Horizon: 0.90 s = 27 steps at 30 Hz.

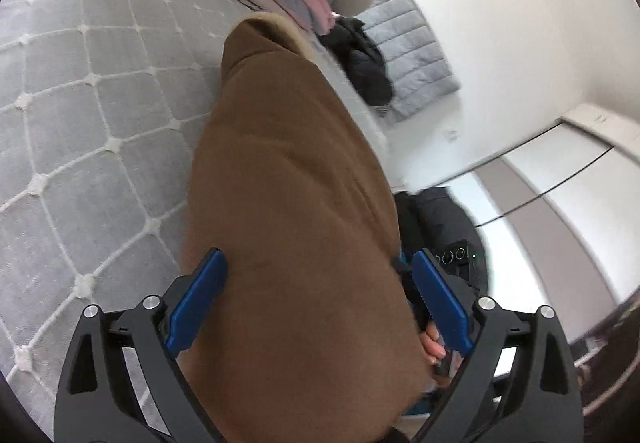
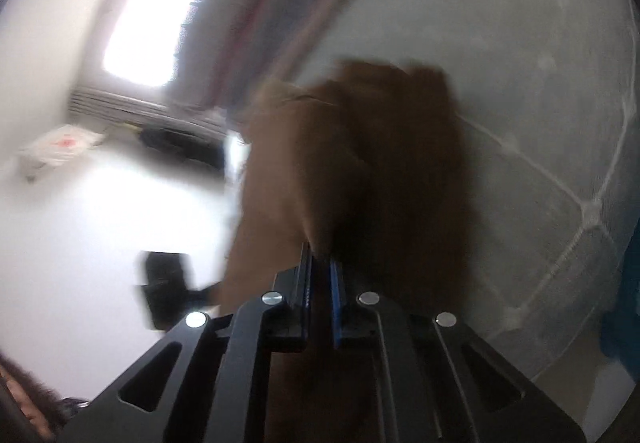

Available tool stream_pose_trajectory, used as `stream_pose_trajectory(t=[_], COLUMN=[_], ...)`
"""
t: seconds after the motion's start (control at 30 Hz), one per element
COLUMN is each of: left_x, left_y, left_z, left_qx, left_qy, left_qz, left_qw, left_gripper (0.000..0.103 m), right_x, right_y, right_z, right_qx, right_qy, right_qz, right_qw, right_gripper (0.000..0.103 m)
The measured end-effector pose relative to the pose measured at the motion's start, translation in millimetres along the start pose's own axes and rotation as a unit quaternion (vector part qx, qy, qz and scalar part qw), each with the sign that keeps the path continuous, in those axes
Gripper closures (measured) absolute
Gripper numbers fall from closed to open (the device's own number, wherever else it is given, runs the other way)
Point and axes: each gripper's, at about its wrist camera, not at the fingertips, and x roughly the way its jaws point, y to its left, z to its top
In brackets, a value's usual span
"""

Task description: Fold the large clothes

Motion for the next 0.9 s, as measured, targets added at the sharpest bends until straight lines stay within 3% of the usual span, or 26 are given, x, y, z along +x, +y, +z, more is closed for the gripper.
stream_pose_trajectory(t=[0.1, 0.17, 0.23, 0.27, 0.3, 0.33, 0.37, 0.4, 0.43, 0.47, 0.5, 0.53, 0.57, 0.6, 0.63, 0.7, 0.73, 0.77, 0.8, 0.83, 0.9], left_x=[1, 0, -1, -2, -1, 0, 1, 3, 3, 1, -1, -4, -9, -14, -19, -29, -28, -24, -20, -15, -2], left_y=[0, 4, 5, 5, 5, 5, 4, 2, 2, 3, 5, 7, 10, 13, 17, 29, 38, 46, 51, 56, 65], left_z=[1, 2, 2, 1, 1, 0, 0, 0, 0, -1, -1, 1, 3, 5, 7, 12, 15, 17, 17, 18, 18], left_qx=[0.005, -0.001, -0.003, -0.003, -0.002, 0.0, 0.003, 0.006, 0.007, 0.007, 0.004, -0.002, -0.009, -0.012, -0.013, -0.022, -0.032, -0.047, -0.056, -0.065, -0.082], left_qy=[0.001, 0.001, 0.001, 0.001, 0.0, 0.001, 0.001, 0.002, 0.003, 0.005, 0.008, 0.014, 0.017, 0.017, 0.014, 0.018, 0.032, 0.049, 0.063, 0.077, 0.102], left_qz=[0.01, 0.006, 0.01, 0.014, 0.02, 0.024, 0.026, 0.029, 0.029, 0.029, 0.029, 0.026, 0.027, 0.033, 0.047, 0.072, 0.079, 0.078, 0.073, 0.066, 0.055], left_qw=[0.9999, 1.0, 0.9999, 0.9999, 0.9998, 0.9997, 0.9996, 0.9996, 0.9995, 0.9995, 0.9995, 0.9995, 0.9995, 0.9992, 0.9987, 0.997, 0.9958, 0.9946, 0.9938, 0.9927, 0.9899], left_gripper=[0.01, 0.01, 0.01, 0.01, 0.01, 0.009, 0.009, 0.009, 0.009, 0.009, 0.009, 0.009, 0.009, 0.009, 0.009, 0.009, 0.009, 0.009, 0.009, 0.009, 0.009], right_x=[16, 5, -19, -28, -36, -37, -32, -15, 0, 25, 51, 77, 81, 73, 55, 26, 17, 5, -4, -19, -36], right_y=[-7, 7, 32, 46, 68, 85, 102, 121, 126, 124, 115, 97, 86, 75, 65, 66, 68, 68, 71, 72, 62], right_z=[4, 3, -3, -6, -10, -14, -19, -23, -24, -26, -30, -36, -36, -33, -29, -32, -33, -37, -38, -37, -23], right_qx=[0.009, -0.006, -0.039, -0.055, -0.082, -0.102, -0.122, -0.145, -0.15, -0.146, -0.141, -0.151, -0.152, -0.12, -0.073, -0.071, -0.068, -0.067, -0.067, -0.067, -0.057], right_qy=[0.015, 0.002, -0.036, -0.055, -0.073, -0.081, -0.08, -0.053, -0.024, 0.016, 0.057, 0.092, 0.092, 0.082, 0.068, 0.044, 0.041, 0.032, 0.017, -0.007, -0.027], right_qz=[0.004, -0.002, -0.044, -0.048, -0.023, -0.005, 0.008, 0.029, 0.033, 0.001, -0.052, -0.115, -0.147, -0.139, -0.1, -0.104, -0.093, -0.077, -0.076, -0.084, -0.079], right_qw=[1.0, 1.0, 0.998, 0.996, 0.994, 0.991, 0.989, 0.988, 0.988, 0.989, 0.987, 0.977, 0.973, 0.98, 0.99, 0.991, 0.992, 0.994, 0.995, 0.994, 0.995], right_gripper=[0.095, 0.092, 0.088, 0.075, 0.066, 0.04, 0.023, 0.022, 0.022, 0.023, 0.032, 0.069, 0.096, 0.096, 0.096, 0.093, 0.083, 0.043, 0.017, 0.006, 0.006])
